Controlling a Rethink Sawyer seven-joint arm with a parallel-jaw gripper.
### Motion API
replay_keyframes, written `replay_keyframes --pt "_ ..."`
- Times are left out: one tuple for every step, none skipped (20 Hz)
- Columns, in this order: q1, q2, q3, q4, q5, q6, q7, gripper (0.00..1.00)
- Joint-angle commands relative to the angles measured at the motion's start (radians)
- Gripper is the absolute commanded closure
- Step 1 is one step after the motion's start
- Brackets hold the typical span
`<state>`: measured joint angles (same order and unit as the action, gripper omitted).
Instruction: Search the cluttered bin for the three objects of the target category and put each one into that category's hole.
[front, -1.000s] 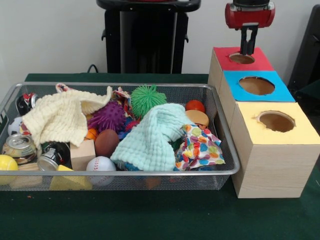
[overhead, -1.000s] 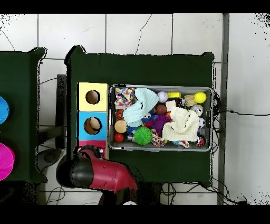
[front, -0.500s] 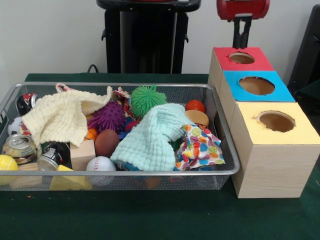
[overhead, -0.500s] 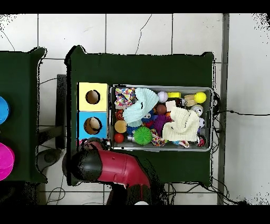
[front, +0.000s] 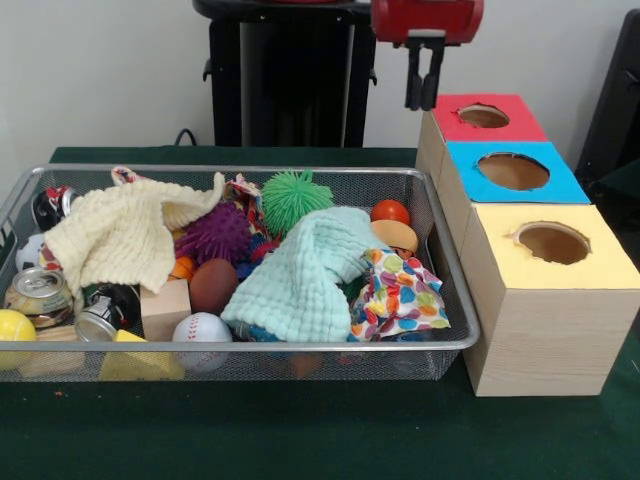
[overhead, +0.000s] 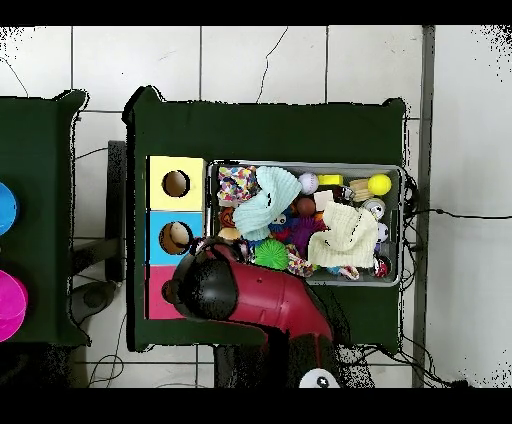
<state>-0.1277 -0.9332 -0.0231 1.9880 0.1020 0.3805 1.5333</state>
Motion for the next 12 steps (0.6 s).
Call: replay_keyframes --pt "-0.050 0.047 0.085 -0.116 -0.084 0.074 -0.029 1.00" --pt "-0.050 0.052 0.083 -0.131 -0.092 0.087 -0.026 1.00" --pt "-0.053 0.057 0.085 -0.146 -0.103 0.092 -0.028 1.00" --pt "-0.056 0.060 0.088 -0.153 -0.109 0.096 -0.029 1.00" --pt "-0.058 0.065 0.089 -0.167 -0.119 0.103 -0.032 1.00" --pt "-0.060 0.068 0.091 -0.174 -0.124 0.108 -0.031 1.00" --pt "-0.063 0.070 0.095 -0.183 -0.131 0.108 -0.034 1.00" --pt "-0.061 0.073 0.094 -0.192 -0.139 0.106 -0.033 1.00" --pt "-0.058 0.076 0.093 -0.207 -0.146 0.119 -0.031 1.00" --pt "-0.056 0.079 0.093 -0.216 -0.150 0.126 -0.029 1.00" --pt "-0.056 0.083 0.095 -0.228 -0.156 0.132 -0.030 1.00" --pt "-0.055 0.086 0.096 -0.236 -0.162 0.133 -0.031 1.00"
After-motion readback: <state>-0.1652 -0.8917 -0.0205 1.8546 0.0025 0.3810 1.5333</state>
